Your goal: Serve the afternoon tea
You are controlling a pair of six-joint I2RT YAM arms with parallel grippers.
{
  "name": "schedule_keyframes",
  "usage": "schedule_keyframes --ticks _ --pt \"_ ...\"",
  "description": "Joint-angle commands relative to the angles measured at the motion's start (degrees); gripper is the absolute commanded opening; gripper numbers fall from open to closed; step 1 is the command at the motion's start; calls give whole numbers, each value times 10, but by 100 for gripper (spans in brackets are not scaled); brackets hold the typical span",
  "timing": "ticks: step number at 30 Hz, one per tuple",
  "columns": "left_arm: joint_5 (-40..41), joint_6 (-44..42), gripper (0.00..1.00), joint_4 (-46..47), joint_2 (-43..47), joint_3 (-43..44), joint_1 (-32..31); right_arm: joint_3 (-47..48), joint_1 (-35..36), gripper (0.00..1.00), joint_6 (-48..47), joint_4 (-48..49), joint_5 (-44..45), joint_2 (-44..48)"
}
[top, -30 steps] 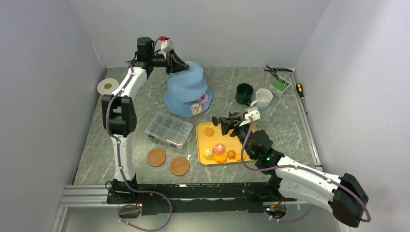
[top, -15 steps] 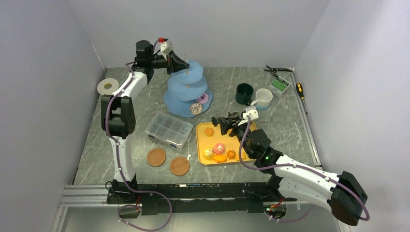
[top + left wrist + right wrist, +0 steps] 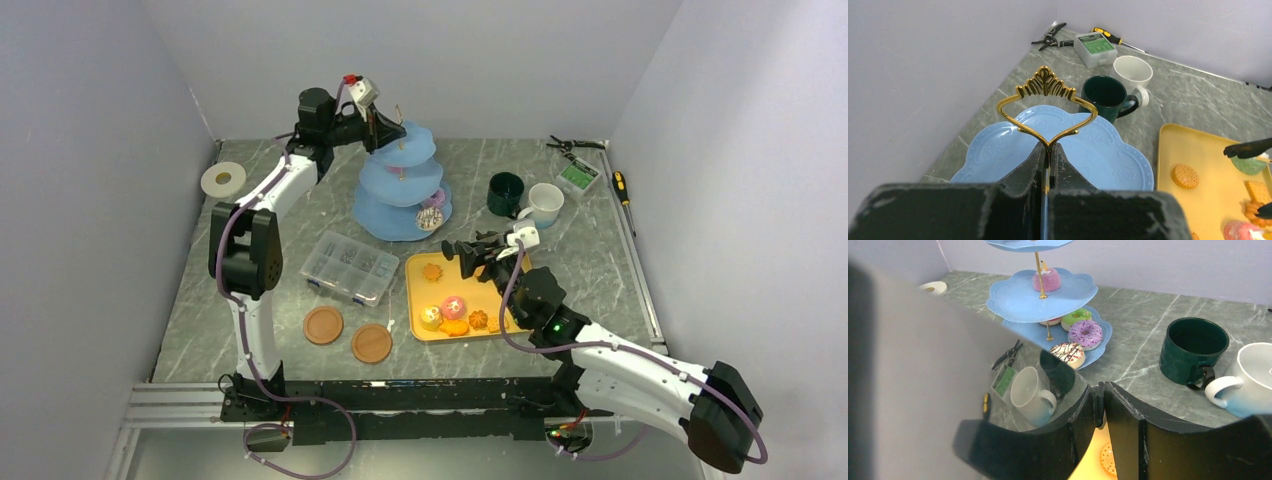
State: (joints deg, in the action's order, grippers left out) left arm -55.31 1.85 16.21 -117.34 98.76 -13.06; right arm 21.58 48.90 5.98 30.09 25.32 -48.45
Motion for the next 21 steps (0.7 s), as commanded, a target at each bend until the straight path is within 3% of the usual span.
schedule_keyframes --ticks 1,9,21 --pt "51 34 3 68 63 3 -21 13 -2 73 -7 14 0 20" --pt "157 7 3 86 81 -29 -52 15 -5 73 -4 -14 -1 35" --pt "379 -109 3 93 149 -118 -124 16 -8 74 7 -46 -34 38"
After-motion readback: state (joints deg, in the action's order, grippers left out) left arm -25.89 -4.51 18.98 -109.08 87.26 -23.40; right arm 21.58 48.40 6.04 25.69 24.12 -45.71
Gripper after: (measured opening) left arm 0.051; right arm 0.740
